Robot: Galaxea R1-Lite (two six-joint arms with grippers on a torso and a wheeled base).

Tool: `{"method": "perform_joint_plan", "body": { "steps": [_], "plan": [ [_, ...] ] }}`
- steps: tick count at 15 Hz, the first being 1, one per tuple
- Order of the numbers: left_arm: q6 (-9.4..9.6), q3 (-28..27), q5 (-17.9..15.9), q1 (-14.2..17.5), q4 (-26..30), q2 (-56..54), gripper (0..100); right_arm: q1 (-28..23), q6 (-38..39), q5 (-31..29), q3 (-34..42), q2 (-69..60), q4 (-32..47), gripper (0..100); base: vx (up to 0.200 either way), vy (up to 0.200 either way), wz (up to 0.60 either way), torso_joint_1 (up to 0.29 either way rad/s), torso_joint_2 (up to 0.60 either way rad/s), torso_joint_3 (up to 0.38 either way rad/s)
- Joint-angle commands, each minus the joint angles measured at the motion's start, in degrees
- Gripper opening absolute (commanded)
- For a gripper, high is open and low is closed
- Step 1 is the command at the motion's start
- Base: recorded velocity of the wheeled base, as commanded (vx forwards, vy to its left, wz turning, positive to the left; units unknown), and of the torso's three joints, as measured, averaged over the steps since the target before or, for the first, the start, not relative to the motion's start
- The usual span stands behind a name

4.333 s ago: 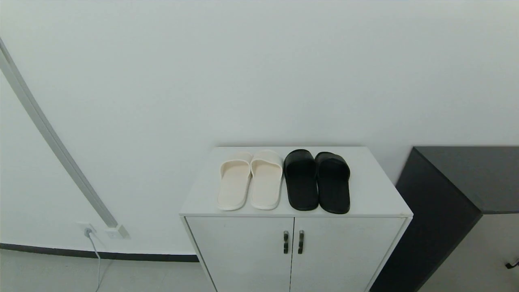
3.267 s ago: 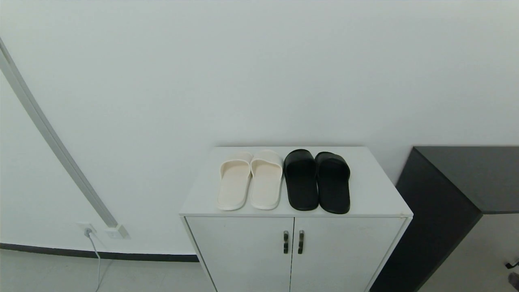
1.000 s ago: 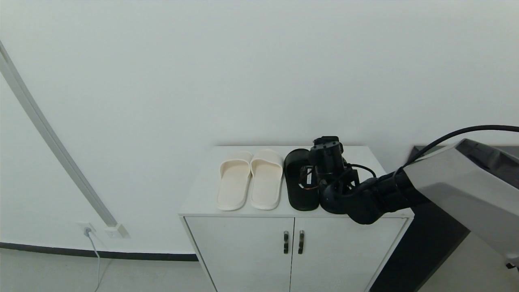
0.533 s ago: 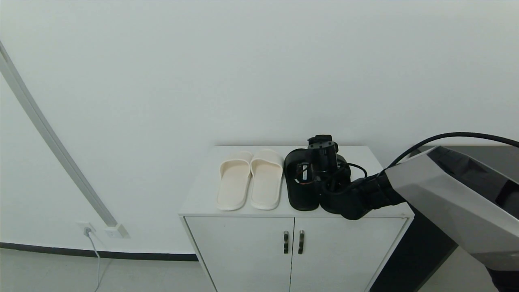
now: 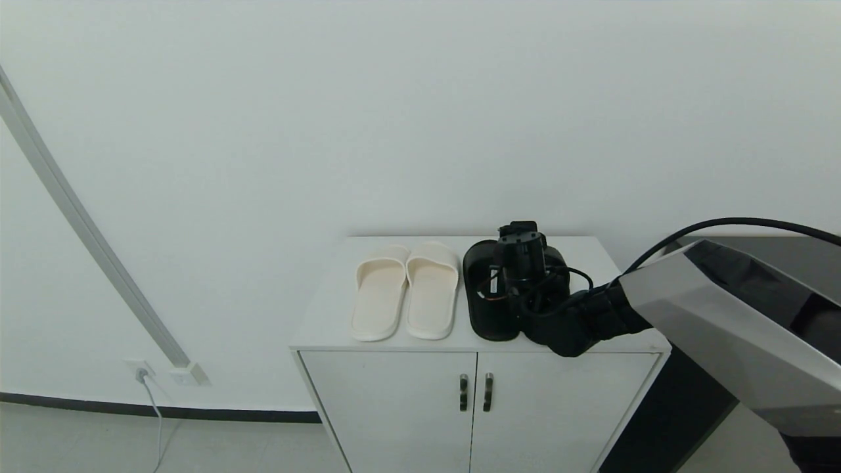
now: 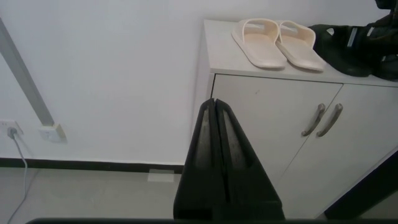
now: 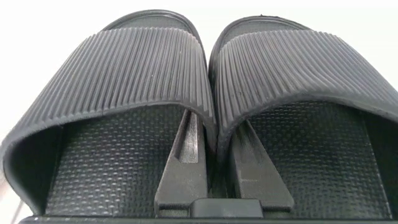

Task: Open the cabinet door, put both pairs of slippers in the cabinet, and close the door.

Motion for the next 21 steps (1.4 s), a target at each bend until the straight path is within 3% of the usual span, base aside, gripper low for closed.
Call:
{"method": "perform_joint_plan", "body": {
  "steps": [1,4,7,9,12,17,21],
  "plan": [
    [-0.02,0.0,0.0,0.0,0.0,0.0,0,0.2,0.0,0.0,0.7,-2.3,0.0,0,0.000,0.000,0.00,0.000,0.00,0.000],
    [0.07,0.0,0.0,0.0,0.0,0.0,0,0.8,-1.2,1.3,8.0,-9.9,-0.1,0,0.000,0.000,0.00,0.000,0.00,0.000],
    [0.07,0.0,0.0,0.0,0.0,0.0,0,3.5,-1.8,9.2,19.6,-19.9,-1.5,0,0.000,0.000,0.00,0.000,0.00,0.000],
    [0.16,0.0,0.0,0.0,0.0,0.0,0,5.4,-4.0,20.8,32.1,-30.4,-2.3,0,0.000,0.000,0.00,0.000,0.00,0.000],
    [0.07,0.0,0.0,0.0,0.0,0.0,0,5.5,-6.4,37.9,43.5,-40.4,-4.8,0,0.000,0.000,0.00,0.000,0.00,0.000],
    [0.16,-0.1,0.0,0.0,0.0,0.0,0,5.2,-7.8,50.9,49.8,-46.0,-4.5,0,0.000,0.000,0.00,0.000,0.00,0.000],
    [0.07,0.0,0.0,0.0,0.0,0.0,0,5.7,-7.9,51.7,51.4,-46.6,-4.6,0,0.000,0.000,0.00,0.000,0.00,0.000]
  ]
}}
